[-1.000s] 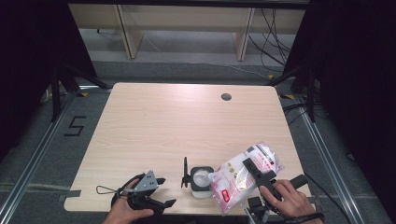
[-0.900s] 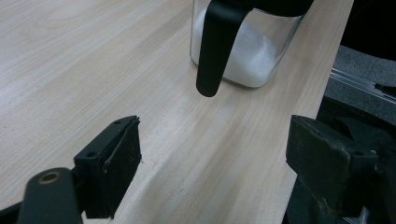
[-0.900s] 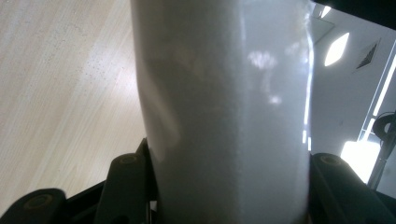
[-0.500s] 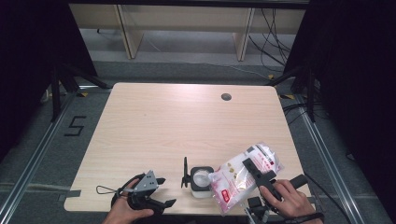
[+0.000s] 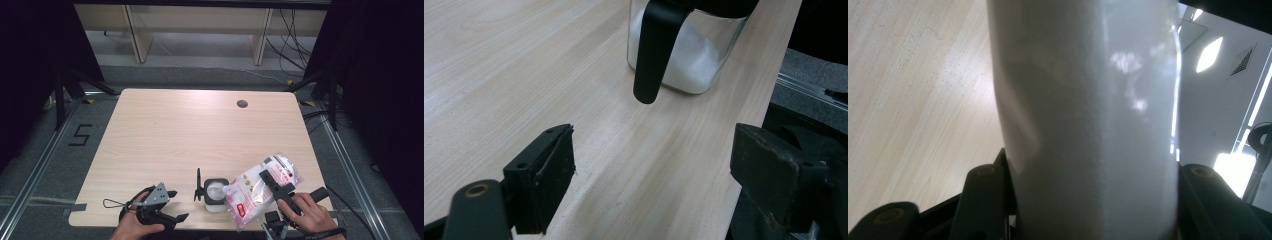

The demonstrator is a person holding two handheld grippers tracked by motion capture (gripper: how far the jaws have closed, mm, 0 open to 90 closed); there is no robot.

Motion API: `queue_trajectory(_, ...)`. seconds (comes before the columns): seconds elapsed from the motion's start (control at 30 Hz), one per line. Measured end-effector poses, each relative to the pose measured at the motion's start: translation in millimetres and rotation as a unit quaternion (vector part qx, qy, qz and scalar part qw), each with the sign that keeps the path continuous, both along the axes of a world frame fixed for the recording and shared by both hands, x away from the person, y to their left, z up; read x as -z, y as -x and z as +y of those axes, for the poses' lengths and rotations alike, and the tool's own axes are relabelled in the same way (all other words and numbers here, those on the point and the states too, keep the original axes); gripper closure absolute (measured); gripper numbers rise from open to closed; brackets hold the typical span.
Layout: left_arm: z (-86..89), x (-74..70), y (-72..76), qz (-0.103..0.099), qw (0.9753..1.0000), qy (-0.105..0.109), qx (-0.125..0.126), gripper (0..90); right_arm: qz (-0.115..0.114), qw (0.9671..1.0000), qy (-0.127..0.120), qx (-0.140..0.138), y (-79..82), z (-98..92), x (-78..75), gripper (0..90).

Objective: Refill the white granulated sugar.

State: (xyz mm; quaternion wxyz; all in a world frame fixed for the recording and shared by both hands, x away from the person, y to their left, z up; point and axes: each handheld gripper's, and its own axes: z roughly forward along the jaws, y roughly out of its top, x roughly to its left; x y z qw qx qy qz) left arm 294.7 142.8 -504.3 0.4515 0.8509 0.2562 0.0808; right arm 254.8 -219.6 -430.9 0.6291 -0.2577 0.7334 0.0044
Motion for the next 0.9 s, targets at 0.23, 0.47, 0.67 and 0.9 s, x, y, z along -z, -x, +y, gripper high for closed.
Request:
queue_trajectory(0.23,0.5,-0.3,-0.3,0.000,1.0000,-0.003,0.002,17.5,-0.003,1.0000,0.002,0.000,0.2,-0.4,-0.7,52.1)
queue_trajectory(0.47,0.2,-0.2,-0.1,0.001,1.0000,0.000,0.001,17.5,-0.002,1.0000,-0.004,-0.002,0.8,0.1,0.6,52.3)
queue_trajectory(0.67,0.5,-0.3,-0.2,0.000,1.0000,-0.005,0.001,17.5,-0.009,0.9998,0.007,-0.017,1.1,2.3,-2.4,52.4)
queue_trajectory(0.9,0.0,0.3,-0.1,0.001,1.0000,0.001,0.000,17.5,0.002,0.9999,0.006,-0.010,0.9,2.1,-0.8,52.8)
